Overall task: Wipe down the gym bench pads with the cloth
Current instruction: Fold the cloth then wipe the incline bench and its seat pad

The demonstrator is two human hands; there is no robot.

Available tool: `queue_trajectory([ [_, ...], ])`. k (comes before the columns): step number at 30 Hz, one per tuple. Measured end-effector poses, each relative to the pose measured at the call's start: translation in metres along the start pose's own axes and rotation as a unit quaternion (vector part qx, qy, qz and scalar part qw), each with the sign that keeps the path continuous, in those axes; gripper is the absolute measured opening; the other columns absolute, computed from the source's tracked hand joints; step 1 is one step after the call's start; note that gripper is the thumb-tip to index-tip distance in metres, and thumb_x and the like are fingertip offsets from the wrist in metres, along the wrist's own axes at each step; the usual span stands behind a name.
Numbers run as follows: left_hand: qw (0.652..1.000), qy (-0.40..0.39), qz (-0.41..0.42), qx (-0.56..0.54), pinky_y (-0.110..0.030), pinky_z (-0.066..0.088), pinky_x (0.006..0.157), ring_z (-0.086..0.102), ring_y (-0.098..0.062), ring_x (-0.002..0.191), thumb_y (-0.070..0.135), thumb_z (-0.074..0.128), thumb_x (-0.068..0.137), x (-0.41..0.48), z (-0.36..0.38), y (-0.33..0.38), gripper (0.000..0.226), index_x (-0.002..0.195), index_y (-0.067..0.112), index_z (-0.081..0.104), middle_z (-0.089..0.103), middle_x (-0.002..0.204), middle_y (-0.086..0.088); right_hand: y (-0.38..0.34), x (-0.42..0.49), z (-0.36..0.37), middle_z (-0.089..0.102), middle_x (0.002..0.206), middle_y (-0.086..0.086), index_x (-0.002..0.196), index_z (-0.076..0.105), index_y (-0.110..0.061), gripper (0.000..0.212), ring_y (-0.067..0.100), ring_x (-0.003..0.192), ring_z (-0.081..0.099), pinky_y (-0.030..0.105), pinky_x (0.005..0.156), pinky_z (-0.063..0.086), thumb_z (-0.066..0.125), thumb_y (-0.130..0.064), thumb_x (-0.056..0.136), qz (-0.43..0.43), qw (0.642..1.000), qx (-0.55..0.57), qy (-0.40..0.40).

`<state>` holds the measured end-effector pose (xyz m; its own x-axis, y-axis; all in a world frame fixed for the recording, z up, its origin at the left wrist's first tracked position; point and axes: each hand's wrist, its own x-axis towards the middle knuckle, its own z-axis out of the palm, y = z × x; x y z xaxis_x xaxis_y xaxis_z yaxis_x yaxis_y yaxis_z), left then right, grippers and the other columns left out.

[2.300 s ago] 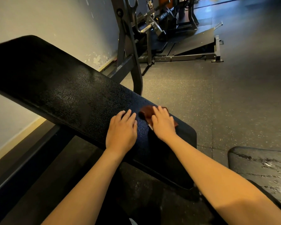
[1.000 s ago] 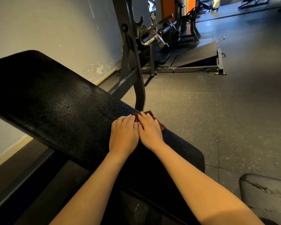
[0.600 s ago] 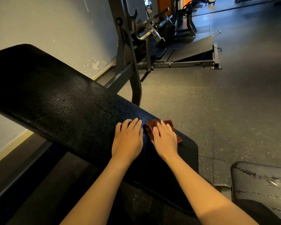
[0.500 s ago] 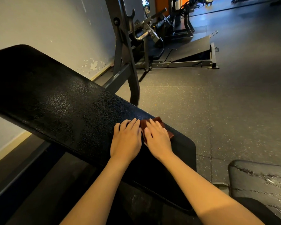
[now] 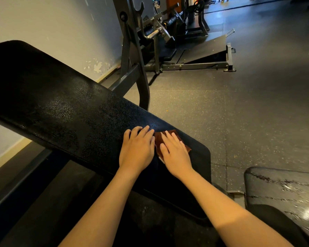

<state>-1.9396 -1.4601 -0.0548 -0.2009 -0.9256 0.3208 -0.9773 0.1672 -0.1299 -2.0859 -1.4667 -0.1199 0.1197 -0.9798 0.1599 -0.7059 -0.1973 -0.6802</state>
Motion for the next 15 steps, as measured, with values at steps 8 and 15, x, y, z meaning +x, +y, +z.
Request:
queue_trajectory([
  [8, 0.999, 0.037, 0.033, -0.009, -0.045, 0.035, 0.106, 0.05, -0.022, 0.129, 0.034, 0.039, 0.1, -0.05, 0.005, 0.019, 0.041, 0.129, 0.02, 0.065, 0.062, 0.137, 0.002, -0.001, -0.02, 0.005, 0.018, 0.166, -0.004, 0.157, 0.026, -0.023, 0.051, 0.015, 0.154, 0.007, 0.043, 0.124, 0.007, 0.029, -0.036, 0.108, 0.05, 0.998, 0.016, 0.022],
  [15, 0.997, 0.058, 0.041, -0.042, -0.042, 0.037, 0.108, 0.049, -0.019, 0.132, 0.034, 0.047, 0.098, -0.091, 0.011, 0.021, 0.04, 0.131, 0.019, 0.065, 0.061, 0.138, 0.002, 0.012, -0.053, 0.008, 0.024, 0.164, -0.004, 0.156, 0.029, -0.022, 0.049, 0.013, 0.152, 0.012, 0.04, 0.123, 0.013, 0.03, -0.033, 0.108, 0.035, 0.999, -0.005, 0.037],
])
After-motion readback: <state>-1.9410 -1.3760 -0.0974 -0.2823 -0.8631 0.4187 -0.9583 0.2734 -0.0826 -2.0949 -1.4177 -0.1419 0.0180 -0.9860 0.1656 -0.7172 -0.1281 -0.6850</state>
